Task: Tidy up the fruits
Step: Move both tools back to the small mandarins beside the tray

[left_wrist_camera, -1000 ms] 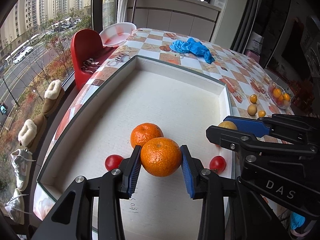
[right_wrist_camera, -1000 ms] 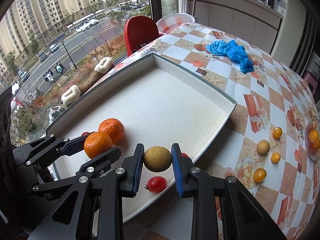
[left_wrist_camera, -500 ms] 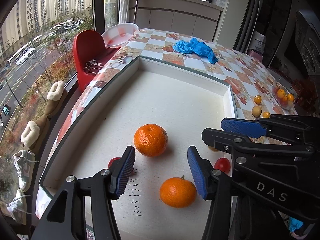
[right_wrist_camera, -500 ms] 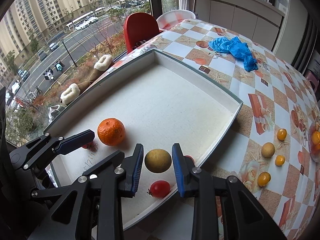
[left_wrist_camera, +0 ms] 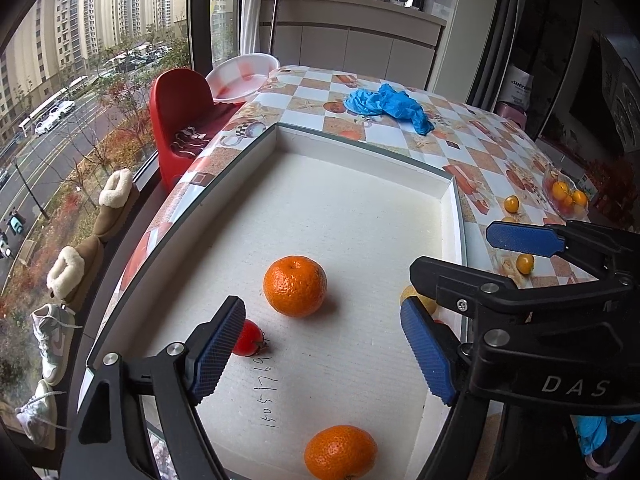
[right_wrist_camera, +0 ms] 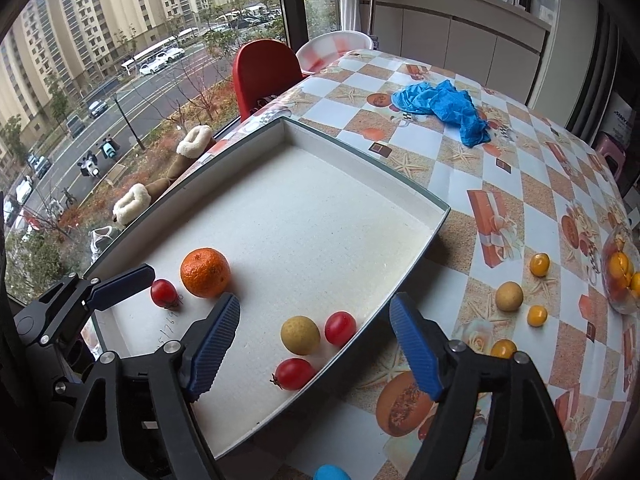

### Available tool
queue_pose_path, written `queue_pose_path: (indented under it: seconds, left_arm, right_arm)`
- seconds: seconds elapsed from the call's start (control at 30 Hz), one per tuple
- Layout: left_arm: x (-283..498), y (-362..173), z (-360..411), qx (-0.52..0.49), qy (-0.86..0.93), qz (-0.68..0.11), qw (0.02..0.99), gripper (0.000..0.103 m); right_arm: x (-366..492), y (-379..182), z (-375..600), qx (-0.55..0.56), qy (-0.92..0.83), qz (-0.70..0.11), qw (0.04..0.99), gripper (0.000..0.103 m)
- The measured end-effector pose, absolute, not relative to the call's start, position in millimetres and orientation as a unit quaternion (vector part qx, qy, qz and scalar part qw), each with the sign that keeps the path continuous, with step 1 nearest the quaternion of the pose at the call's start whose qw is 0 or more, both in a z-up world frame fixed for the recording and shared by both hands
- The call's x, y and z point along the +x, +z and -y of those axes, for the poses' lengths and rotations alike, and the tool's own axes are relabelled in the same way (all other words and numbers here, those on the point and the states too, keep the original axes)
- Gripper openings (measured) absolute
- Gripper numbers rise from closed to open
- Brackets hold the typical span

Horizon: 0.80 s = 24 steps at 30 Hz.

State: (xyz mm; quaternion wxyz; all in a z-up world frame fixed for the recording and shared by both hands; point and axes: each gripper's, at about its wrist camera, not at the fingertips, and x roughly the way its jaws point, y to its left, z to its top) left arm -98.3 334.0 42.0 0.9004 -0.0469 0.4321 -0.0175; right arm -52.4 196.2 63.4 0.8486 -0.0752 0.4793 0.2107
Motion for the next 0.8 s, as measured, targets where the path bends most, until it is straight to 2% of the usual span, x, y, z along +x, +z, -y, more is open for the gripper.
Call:
queue_pose_path:
  seconds: [0.17, 0.27, 0.3, 0.8]
  left_arm:
    - [-100, 48, -329, -0.039, -0.016, -0.429, 0.902, 0.081]
    - [-100, 49, -325, -0.032, -0.013, -0.432, 0.901, 0.081]
    - [-100, 49, -324, -0.031, -0.013, -0.433, 0.901, 0.081]
    - [-98, 57, -284, 0.009, -0.026, -0.440, 0.898, 0.081]
  right_arm:
    - [-51, 66, -182, -0.067, 0.193, -0.472, 0.858, 0.086]
    - [-48, 67, -169, -0.063, 0.164, -0.463, 0.869, 0.097]
    - [-47, 67, -164, -0.057, 0.159, -0.461, 0.872, 0.103]
    - [-43, 58, -96, 0.006, 0.122, -0.466, 0.876, 0.103]
